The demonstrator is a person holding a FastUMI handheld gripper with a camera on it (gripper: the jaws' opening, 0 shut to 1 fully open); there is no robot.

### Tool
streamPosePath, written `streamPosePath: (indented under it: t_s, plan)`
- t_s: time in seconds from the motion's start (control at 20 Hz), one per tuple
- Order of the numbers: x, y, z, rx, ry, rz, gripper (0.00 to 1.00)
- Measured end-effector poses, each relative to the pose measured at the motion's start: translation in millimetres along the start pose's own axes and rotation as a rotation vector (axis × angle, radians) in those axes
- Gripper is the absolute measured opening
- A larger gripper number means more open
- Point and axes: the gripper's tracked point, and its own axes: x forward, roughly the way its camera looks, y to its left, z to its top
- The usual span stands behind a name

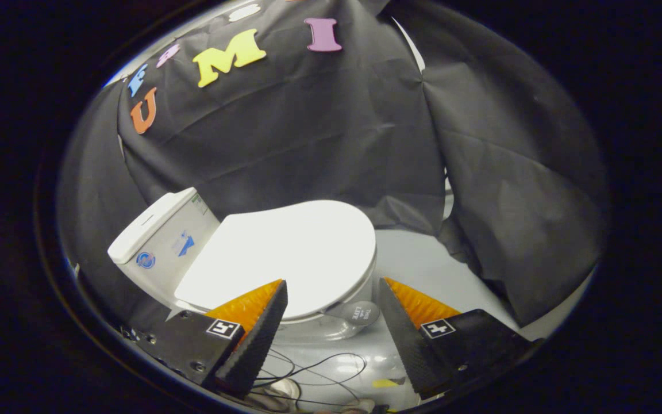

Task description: Open the toilet lid.

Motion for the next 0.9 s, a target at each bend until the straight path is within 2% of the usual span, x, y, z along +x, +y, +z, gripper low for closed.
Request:
streamPosePath:
  t_s: [0.35,0.45,0.6,0.8,0.9]
  plan:
    - [36,-23,-33,0.164,0.175,0.021,0.98]
    - [43,-34,-41,0.243,0.217,0.007,0.97]
    - [50,-39,-45,0.401,0.246,0.031,0.96]
    - [56,-47,-55,0.461,0.303,0.024,0.94]
    - [59,-47,-50,0.485,0.295,0.049,0.93]
